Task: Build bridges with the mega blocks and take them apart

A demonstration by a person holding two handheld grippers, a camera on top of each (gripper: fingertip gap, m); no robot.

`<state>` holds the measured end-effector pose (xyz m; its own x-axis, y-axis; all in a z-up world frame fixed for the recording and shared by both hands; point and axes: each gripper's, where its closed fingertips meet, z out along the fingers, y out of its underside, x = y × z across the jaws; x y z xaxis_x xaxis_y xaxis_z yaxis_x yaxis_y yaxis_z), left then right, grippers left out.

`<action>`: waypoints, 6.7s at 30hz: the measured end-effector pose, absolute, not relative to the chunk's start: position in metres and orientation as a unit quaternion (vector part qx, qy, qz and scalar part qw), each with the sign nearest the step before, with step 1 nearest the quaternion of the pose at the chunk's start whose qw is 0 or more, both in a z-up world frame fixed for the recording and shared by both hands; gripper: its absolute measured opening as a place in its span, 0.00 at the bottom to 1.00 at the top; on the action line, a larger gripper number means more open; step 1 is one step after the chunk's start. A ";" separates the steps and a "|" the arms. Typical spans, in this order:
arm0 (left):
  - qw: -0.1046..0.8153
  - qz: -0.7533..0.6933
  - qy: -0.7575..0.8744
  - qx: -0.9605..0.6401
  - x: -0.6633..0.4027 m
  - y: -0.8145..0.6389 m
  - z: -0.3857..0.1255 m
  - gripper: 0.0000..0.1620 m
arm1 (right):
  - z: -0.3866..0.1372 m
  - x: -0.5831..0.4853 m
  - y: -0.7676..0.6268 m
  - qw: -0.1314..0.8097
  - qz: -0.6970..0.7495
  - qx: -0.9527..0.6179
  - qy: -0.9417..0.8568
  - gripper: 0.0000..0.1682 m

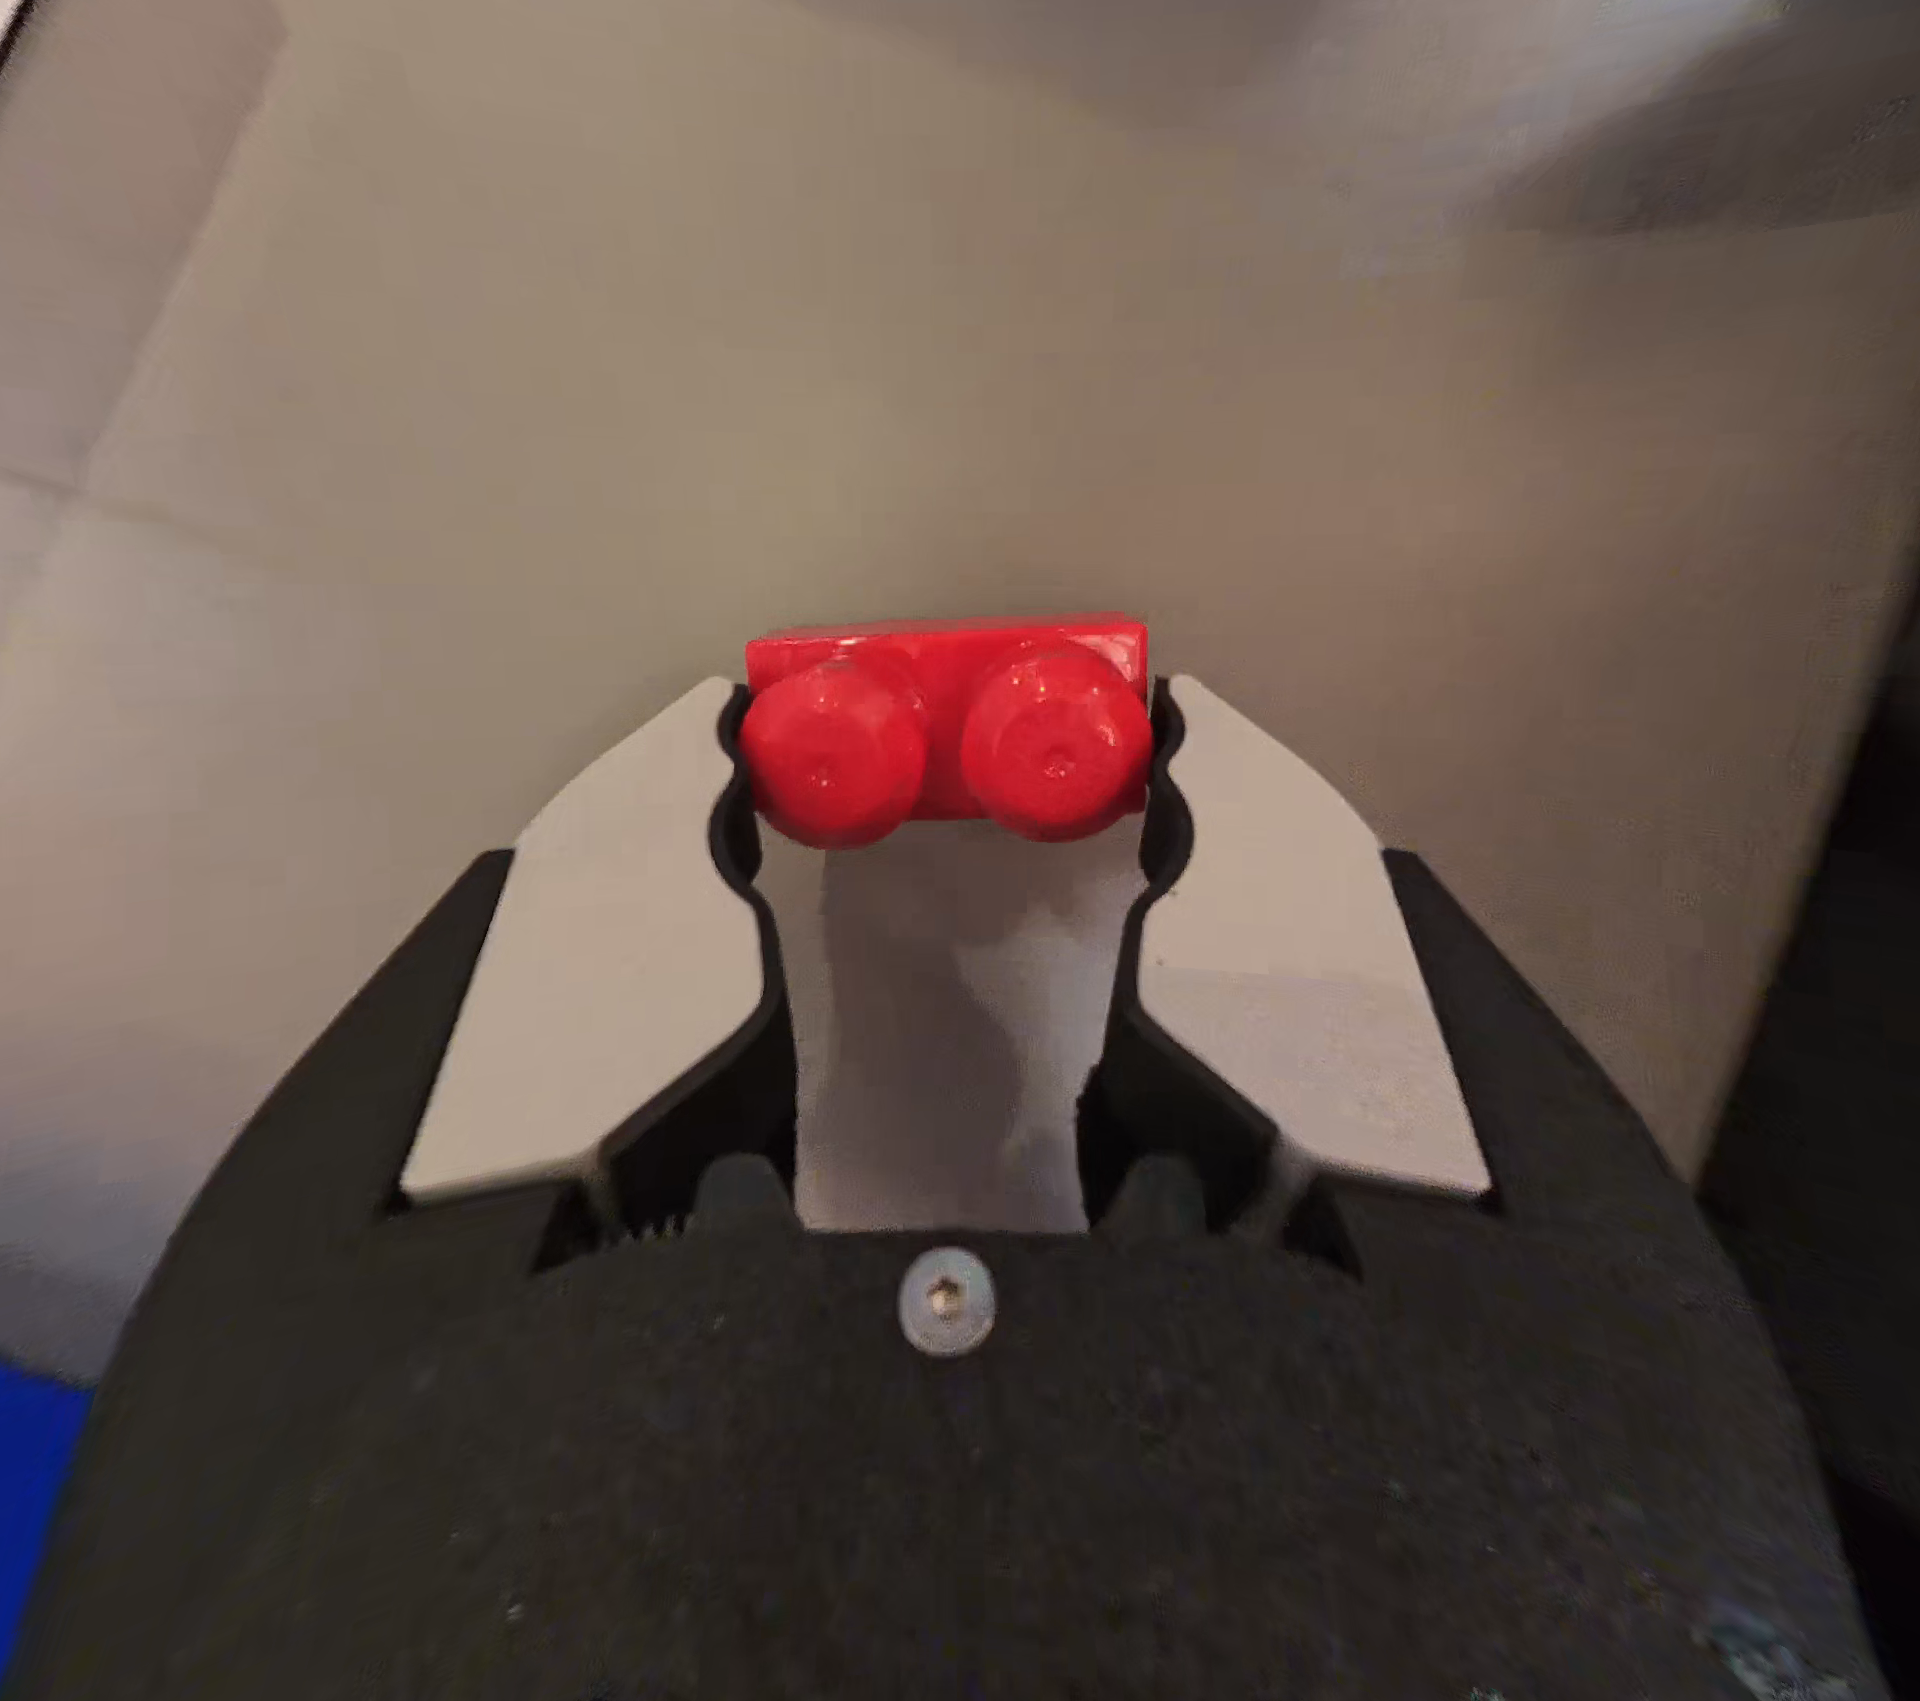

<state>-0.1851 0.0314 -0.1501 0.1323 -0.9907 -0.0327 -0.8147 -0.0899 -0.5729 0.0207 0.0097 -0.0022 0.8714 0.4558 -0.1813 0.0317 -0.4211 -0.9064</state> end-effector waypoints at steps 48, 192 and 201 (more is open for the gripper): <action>0.302 -0.388 0.462 -0.738 -0.244 -0.064 -0.150 0.49 | -0.174 -0.146 0.057 0.098 0.050 -0.734 -0.670 0.45; 0.084 0.074 0.756 -0.645 -0.372 0.207 0.015 0.45 | -0.080 -0.166 0.026 0.483 0.429 -0.700 -0.304 0.48; 0.094 -0.032 0.803 -0.588 -0.230 0.111 -0.007 0.45 | -0.043 -0.193 0.096 0.553 0.273 -0.695 -0.370 0.58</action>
<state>-0.2296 0.1108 -0.0066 -0.2919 -0.9497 -0.1138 -0.9378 0.3075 -0.1612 -0.1931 0.0955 -0.0435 0.5775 0.8159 0.0300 0.2128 -0.1149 -0.9703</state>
